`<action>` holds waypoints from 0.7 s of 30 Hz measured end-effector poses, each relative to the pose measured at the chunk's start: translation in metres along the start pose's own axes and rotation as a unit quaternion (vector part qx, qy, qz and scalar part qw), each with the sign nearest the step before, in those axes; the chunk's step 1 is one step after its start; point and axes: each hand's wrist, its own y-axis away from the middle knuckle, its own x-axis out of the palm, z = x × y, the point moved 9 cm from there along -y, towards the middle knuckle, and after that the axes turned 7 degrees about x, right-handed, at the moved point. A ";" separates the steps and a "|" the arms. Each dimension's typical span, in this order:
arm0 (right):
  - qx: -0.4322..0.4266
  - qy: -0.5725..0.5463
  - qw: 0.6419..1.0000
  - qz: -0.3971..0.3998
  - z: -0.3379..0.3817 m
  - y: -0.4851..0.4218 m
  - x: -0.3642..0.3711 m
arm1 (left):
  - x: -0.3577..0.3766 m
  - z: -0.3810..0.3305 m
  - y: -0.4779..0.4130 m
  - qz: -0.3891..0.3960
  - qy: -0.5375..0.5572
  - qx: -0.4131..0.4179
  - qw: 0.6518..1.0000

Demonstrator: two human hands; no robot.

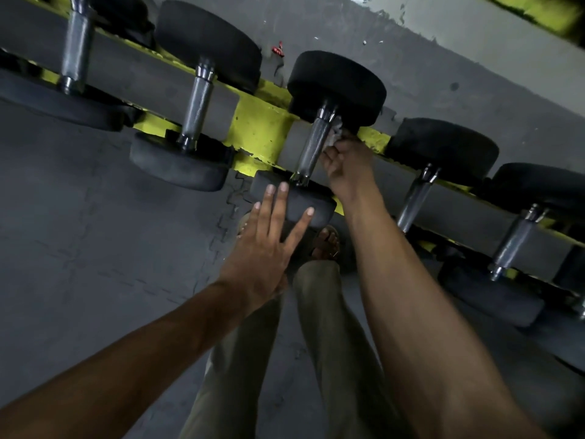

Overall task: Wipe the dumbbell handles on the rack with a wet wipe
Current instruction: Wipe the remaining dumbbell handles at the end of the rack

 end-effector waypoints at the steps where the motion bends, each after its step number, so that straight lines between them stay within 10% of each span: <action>1: 0.001 0.015 1.000 0.011 0.001 0.000 0.001 | 0.000 0.001 0.000 0.001 0.003 0.002 1.000; 21: 0.003 -0.049 0.999 -0.002 -0.001 0.004 0.024 | 0.000 0.008 0.005 0.002 0.009 0.059 0.998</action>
